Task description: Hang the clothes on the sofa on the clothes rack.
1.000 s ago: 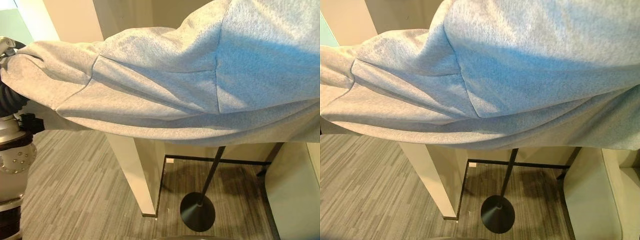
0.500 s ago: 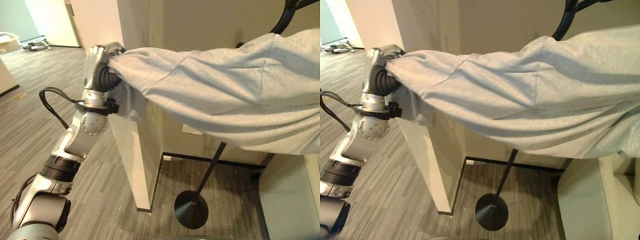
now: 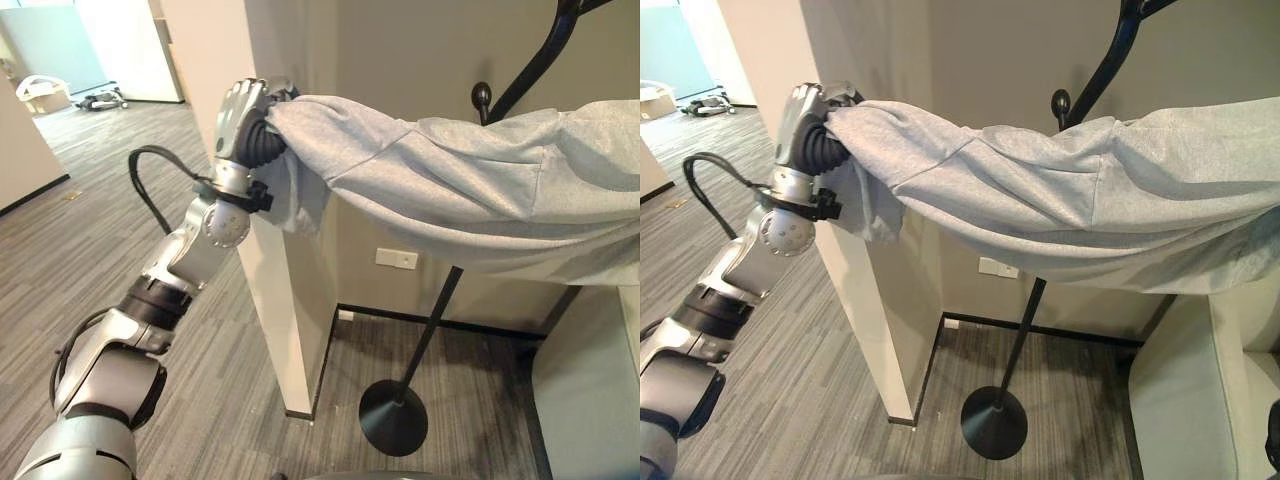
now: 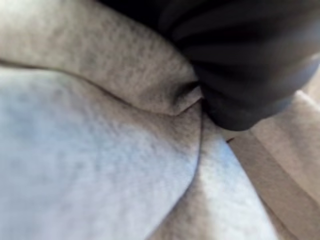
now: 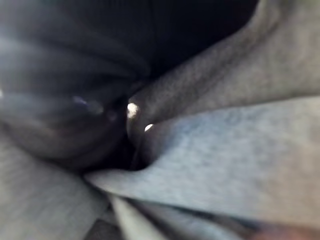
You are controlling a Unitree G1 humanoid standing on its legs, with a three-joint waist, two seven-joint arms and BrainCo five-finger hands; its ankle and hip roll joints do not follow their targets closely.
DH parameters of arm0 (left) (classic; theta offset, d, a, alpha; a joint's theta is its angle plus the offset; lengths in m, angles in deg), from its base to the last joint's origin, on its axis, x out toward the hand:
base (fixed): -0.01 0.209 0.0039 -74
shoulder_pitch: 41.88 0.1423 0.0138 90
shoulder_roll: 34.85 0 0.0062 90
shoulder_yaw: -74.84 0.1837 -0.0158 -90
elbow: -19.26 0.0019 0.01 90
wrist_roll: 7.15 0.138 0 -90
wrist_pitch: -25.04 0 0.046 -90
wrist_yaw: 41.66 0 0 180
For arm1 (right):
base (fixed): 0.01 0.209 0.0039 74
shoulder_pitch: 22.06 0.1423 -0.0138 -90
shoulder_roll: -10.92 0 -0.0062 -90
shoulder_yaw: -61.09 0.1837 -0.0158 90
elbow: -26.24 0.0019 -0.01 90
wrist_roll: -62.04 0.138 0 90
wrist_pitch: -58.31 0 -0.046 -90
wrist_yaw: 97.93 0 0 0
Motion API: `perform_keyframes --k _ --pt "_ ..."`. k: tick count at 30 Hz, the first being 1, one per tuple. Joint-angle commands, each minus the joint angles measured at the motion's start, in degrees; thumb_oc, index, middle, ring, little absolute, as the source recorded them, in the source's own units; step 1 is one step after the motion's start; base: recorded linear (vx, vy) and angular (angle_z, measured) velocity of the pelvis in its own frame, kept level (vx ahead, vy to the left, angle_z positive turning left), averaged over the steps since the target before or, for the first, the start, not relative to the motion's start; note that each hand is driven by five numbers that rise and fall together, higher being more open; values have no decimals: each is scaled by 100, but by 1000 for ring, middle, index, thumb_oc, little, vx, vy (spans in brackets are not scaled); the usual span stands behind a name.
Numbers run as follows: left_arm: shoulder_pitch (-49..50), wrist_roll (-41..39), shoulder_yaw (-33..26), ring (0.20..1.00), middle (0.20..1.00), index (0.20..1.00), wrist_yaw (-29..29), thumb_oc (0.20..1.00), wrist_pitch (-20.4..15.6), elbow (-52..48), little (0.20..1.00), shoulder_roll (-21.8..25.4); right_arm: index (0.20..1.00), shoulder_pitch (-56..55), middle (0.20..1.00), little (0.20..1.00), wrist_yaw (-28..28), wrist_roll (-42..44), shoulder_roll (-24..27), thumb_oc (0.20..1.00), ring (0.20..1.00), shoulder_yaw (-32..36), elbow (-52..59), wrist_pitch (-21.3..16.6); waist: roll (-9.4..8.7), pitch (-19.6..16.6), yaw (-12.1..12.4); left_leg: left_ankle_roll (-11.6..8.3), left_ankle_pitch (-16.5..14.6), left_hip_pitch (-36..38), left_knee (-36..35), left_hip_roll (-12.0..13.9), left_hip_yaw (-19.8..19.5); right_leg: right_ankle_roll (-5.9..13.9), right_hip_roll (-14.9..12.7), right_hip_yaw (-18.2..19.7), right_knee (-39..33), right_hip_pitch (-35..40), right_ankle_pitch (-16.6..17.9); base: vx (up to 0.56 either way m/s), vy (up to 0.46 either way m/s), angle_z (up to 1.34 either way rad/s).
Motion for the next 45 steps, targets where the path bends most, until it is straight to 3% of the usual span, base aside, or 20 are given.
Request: perform_keyframes --k 1,6,11,17,19,20,21,22,23,24,25,27,30,35,36,38,39,41,42,45 --pt "-1567 -628 745 200 200 200 356 200 671 2205 200 -436 200 1719 200 200 368 587 429 200 200 -988 -304 -13 -50 97 -478 -573 776 610 -121 624 25 -364 486 66 17 143 -504 37 -62 46" --pt "-2539 -922 1376 200 200 200 341 200 763 3715 200 -800 200 3146 200 200 647 981 396 200 200 -2155 -1571 123 33 163 -598 -630 978 508 -121 628 130 -360 479 12 22 92 -485 25 -18 15" --pt "-3269 -1149 1724 200 200 200 328 200 769 4444 200 -1005 200 4139 200 200 817 1251 312 200 200 -2951 -2343 187 126 176 -688 -651 1116 523 -121 623 206 -359 474 -28 51 64 -462 35 -23 -4" --pt "-3428 -1216 1788 200 200 200 272 200 737 3911 200 -929 200 4108 200 200 804 1401 238 200 200 -2991 -2202 129 114 207 -678 -616 1324 681 -121 668 130 -432 533 132 179 1 -514 30 -34 -29" --pt "-3281 -1092 1704 200 200 200 265 200 724 3447 200 -955 200 3870 200 200 765 1436 363 200 200 -2802 -2046 102 28 293 -723 -480 1355 580 237 822 464 -529 558 131 215 59 -566 -8 -129 -30" --pt "-3189 -966 1672 200 200 200 322 200 758 3347 200 -982 200 3713 200 200 693 1418 402 200 200 -2647 -1873 111 -121 394 -684 -239 821 373 918 666 602 -648 533 172 244 160 -649 -16 -135 -6" --pt "-3190 -964 1681 200 200 200 322 200 757 3348 200 -985 200 3683 200 200 689 1414 406 200 200 -2618 -1861 114 -134 402 -678 -228 772 355 985 664 599 -639 522 175 245 170 -654 -38 -104 -15" --pt "-3223 -960 1703 200 200 200 323 200 750 3449 200 -1042 200 3678 200 200 657 1402 343 200 200 -2593 -1795 92 -196 477 -624 -86 379 141 1228 371 436 -644 463 195 242 218 -667 -5 -29 -29" --pt "-3192 -1003 1703 200 200 200 345 200 719 3567 200 -1086 200 3663 200 200 638 1318 222 200 200 -2621 -1677 75 -291 511 -546 235 -326 -336 1329 -425 305 -601 387 225 156 304 -641 63 -14 -16" --pt "-3196 -1006 1719 200 200 200 344 200 688 3606 200 -1101 200 3745 200 200 615 1259 92 200 200 -2708 -1633 86 -280 477 -479 355 -286 -565 1149 -894 447 -560 475 292 70 377 -619 92 9 -18" --pt "-3196 -1006 1710 200 200 200 343 200 685 3609 200 -1100 200 3775 200 200 617 1262 88 200 200 -2738 -1645 85 -276 471 -470 360 -286 -559 1138 -901 465 -555 465 306 65 373 -617 102 39 -12" --pt "-3240 -1082 1823 200 200 200 377 200 703 3875 200 -1027 200 4064 200 200 633 1254 -107 200 200 -3027 -1723 118 -224 461 -304 376 -103 -918 968 -1353 450 -535 660 658 38 445 -622 124 67 -29" --pt "-3347 -982 1941 200 200 200 337 200 790 4227 200 -899 200 3962 200 200 683 1247 -343 200 200 -2955 -1737 141 -221 354 -267 667 -215 -541 627 -1511 231 -545 704 766 237 504 -783 208 61 -106" --pt "-3354 -861 2039 200 200 200 369 200 844 4796 200 -706 200 3894 200 200 764 1175 -534 200 200 -2997 -1792 191 -294 121 -301 763 -242 -341 428 -1524 381 -472 602 806 484 420 -908 183 69 -32" --pt "-3413 -807 2097 200 200 200 342 200 892 4892 200 -490 200 3862 200 200 811 1141 -602 200 200 -3000 -1875 204 -308 68 -259 824 -323 -176 305 -1570 496 -359 504 777 721 397 -941 153 101 -20" --pt "-3441 -710 2084 200 200 200 323 200 956 4880 200 -237 200 3799 200 200 870 1082 -656 200 200 -2927 -1944 244 -278 76 -167 874 -410 30 191 -1571 648 -112 389 633 1191 258 -793 124 92 -33" --pt "-3445 -709 2085 200 200 200 324 200 958 4878 200 -234 200 3800 200 200 870 1081 -655 200 200 -2923 -1943 243 -266 68 -150 874 -392 11 186 -1551 664 -117 405 650 1189 230 -769 68 63 -32" --pt "-3623 -515 2202 200 200 200 291 200 1042 4923 200 31 200 3807 200 200 960 1139 -594 200 200 -2830 -2144 314 -179 182 -110 974 -500 360 103 -1548 730 230 119 301 2370 -179 -410 96 113 -43" --pt "-3682 -471 2229 200 200 200 287 200 1068 4912 200 108 200 3789 200 200 990 1199 -532 200 200 -2774 -2191 324 -158 220 -127 1007 -537 479 73 -1556 710 308 -19 216 2710 -336 -217 107 117 -39" --pt "-3804 -307 2334 200 200 200 275 200 1117 4966 200 231 200 3674 200 200 1031 1293 -406 200 200 -2642 -2295 314 -71 245 -176 1010 -604 712 -37 -1541 625 200 -247 56 3022 -559 -231 53 28 18"
